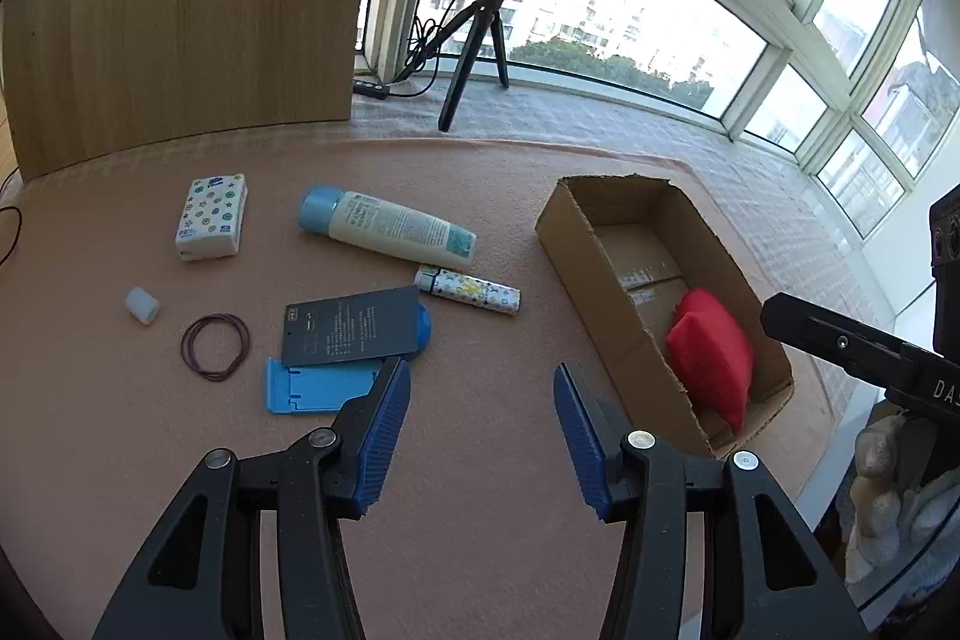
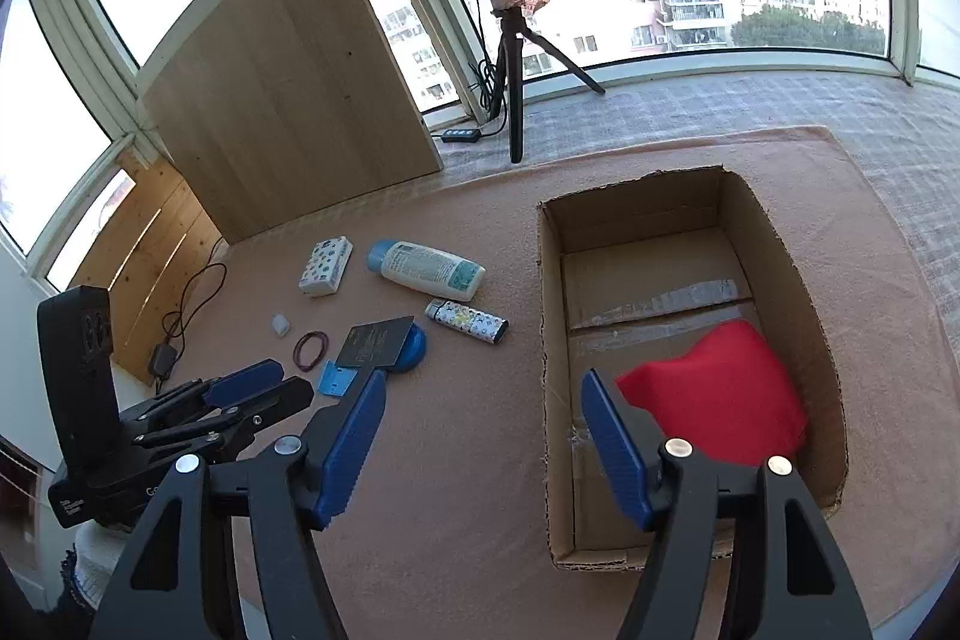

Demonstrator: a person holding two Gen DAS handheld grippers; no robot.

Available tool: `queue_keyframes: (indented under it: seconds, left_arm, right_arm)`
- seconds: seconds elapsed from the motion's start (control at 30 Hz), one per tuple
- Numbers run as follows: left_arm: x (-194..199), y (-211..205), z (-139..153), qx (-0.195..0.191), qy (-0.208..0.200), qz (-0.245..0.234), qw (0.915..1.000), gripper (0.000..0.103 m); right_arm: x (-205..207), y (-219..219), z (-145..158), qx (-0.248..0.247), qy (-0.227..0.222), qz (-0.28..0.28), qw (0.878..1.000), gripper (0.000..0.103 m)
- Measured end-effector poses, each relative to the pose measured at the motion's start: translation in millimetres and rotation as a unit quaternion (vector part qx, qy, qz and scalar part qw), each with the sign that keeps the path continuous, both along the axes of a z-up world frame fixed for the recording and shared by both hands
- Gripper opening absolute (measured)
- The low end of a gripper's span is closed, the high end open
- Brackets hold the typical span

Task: Organize objects
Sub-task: 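Lower the red pouch into the box and open the right tool, then move the right tool to the black card and grasp it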

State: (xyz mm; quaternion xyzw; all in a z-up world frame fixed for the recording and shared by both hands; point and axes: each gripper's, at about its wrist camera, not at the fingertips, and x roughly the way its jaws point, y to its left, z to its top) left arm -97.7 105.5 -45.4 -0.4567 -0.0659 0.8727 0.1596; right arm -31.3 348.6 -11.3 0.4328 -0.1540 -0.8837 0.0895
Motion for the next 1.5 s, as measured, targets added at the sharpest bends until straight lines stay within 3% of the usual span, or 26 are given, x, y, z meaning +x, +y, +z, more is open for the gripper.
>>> queue_keyframes:
  seconds: [0.37,0.7,1.03,1.17,1.5]
  left_arm:
    - [23,-113,-21,-0.008,-0.029,0.093,0.9952,0.055]
    - [49,-155,-35,-0.013,-0.042,0.144,0.9885,0.056]
    - [76,-184,-45,-0.007,-0.053,0.196,0.9790,0.056]
    - [79,-189,-50,-0.006,-0.061,0.209,0.9759,0.056]
    - [79,-184,-54,0.000,-0.066,0.202,0.9771,0.056]
  right_arm:
    - [-61,-80,-14,0.028,-0.029,0.126,0.991,0.064]
    - [-139,-148,-57,0.030,-0.096,0.232,0.967,0.064]
    - [-185,-177,-111,0.053,-0.158,0.252,0.953,0.059]
    - [-193,-174,-118,0.058,-0.170,0.251,0.951,0.059]
    - [-181,-164,-115,0.031,-0.187,0.267,0.945,0.059]
